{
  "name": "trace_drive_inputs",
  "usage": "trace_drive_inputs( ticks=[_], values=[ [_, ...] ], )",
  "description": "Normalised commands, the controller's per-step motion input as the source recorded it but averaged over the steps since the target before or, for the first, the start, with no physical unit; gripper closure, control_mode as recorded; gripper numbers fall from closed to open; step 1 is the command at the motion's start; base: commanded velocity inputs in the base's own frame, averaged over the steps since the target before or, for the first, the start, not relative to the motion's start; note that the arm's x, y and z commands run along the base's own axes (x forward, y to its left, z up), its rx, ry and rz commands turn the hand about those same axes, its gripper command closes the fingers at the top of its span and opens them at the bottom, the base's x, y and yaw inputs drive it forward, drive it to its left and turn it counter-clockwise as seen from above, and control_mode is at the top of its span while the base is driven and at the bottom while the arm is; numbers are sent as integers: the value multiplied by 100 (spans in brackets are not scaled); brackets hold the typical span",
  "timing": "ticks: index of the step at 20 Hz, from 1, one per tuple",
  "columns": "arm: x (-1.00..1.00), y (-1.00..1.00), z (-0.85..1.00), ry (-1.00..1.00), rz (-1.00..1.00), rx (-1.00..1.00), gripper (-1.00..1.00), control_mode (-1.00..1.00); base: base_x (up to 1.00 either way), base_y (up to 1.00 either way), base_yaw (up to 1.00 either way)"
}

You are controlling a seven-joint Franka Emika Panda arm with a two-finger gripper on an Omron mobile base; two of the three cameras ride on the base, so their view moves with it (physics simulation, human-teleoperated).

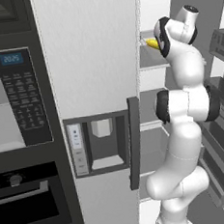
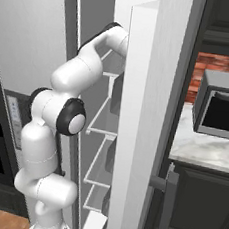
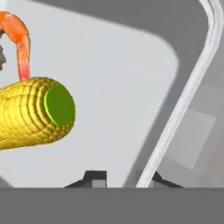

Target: Place the tupperware containing the shrimp and corn meal in the microwave. Close the microwave door and press the start button to reheat the meal.

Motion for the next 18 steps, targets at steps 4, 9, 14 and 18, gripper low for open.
trace_drive_inputs(
  ticks=[4, 9, 14, 18],
  values=[
    [-6, 11, -3, 0, 0, 0, 100, -100, 0, 0, 0],
    [-28, 60, -8, 0, 0, -6, 100, -100, 0, 0, 0],
    [-90, 13, -4, -1, -8, -3, 100, -100, 0, 0, 0],
    [-100, 0, -12, -11, -15, 0, 100, -100, 0, 0, 0]
  ],
)
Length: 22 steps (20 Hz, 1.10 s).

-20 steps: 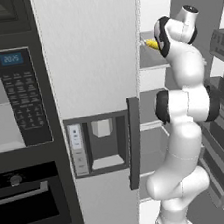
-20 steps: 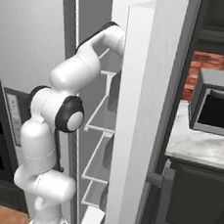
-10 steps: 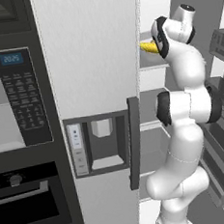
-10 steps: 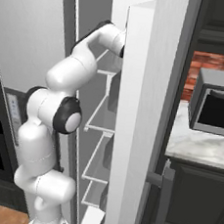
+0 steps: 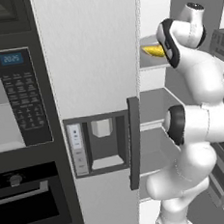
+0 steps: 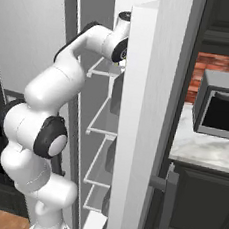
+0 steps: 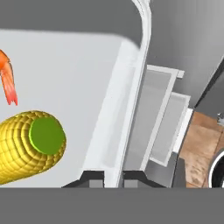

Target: Place the tupperware containing the shrimp and corn meal in the microwave. Close the microwave door and press the start button to reheat the meal.

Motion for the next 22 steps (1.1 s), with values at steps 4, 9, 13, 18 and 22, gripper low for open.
trace_drive_inputs(
  ticks=[4, 9, 13, 18, 22],
  values=[
    [-100, 17, -7, -8, -7, 0, 100, -100, 0, 0, 0],
    [-100, 0, -4, -3, -5, 0, 100, -100, 0, 0, 0],
    [-100, 9, -28, -6, 0, 0, 100, -100, 0, 0, 0],
    [-100, 31, -31, -3, 0, 0, 100, -100, 0, 0, 0],
    [-100, 3, -8, 0, 0, 0, 100, -100, 0, 0, 0]
  ],
)
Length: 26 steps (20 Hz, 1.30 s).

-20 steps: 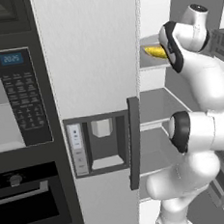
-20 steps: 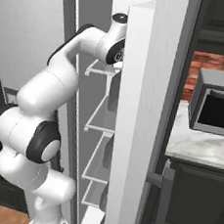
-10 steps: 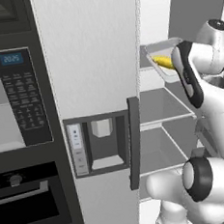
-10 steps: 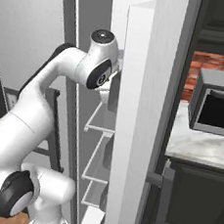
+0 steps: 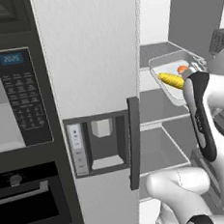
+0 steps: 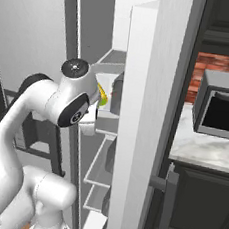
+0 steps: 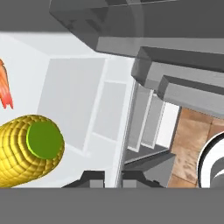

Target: Place the tupperware containing the shrimp and corn meal in the microwave. Close the microwave door and press the start button to reheat the meal.

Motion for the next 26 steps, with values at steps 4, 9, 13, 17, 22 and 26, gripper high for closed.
trace_drive_inputs(
  ticks=[4, 9, 13, 17, 22, 26],
  values=[
    [-100, 2, -7, 0, 0, 0, 100, -100, 0, 0, 0],
    [-65, 37, -16, -4, 5, 0, 100, -100, 0, 0, 0],
    [-8, 14, -3, 0, 2, 0, 100, 100, -34, 41, 12],
    [0, 0, 0, 0, 0, 0, 100, 100, -72, 45, 23],
    [0, 0, 0, 0, 0, 0, 100, 100, -44, 69, 29],
    [0, 0, 0, 0, 0, 0, 100, 100, 0, 91, 30]
  ],
)
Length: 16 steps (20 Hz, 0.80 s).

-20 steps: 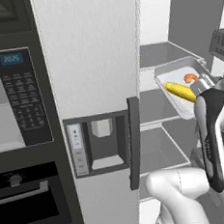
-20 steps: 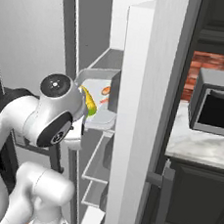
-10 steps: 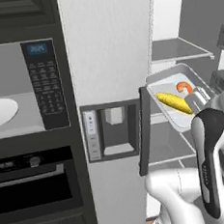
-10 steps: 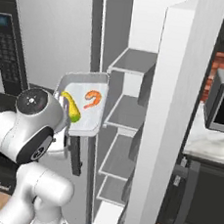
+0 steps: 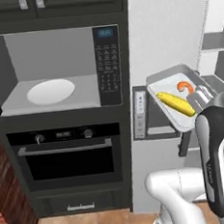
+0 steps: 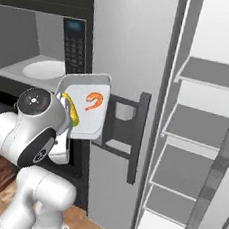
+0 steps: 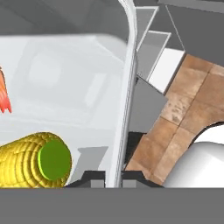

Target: Place the tupperware containing the shrimp and corn meal in the microwave. Close the microwave door and press the start button to reheat the meal.

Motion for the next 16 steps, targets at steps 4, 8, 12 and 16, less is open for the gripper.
trace_drive_inputs(
  ticks=[4, 8, 12, 16],
  values=[
    [0, 0, 0, 0, 0, 0, 100, 100, 0, 92, 29],
    [0, 0, 0, 0, 0, 0, 100, 100, 2, 91, 20],
    [0, 0, 0, 0, 0, 0, 100, 100, 17, 70, 4],
    [0, 0, 0, 0, 0, 0, 100, 100, 25, 46, 0]
  ],
)
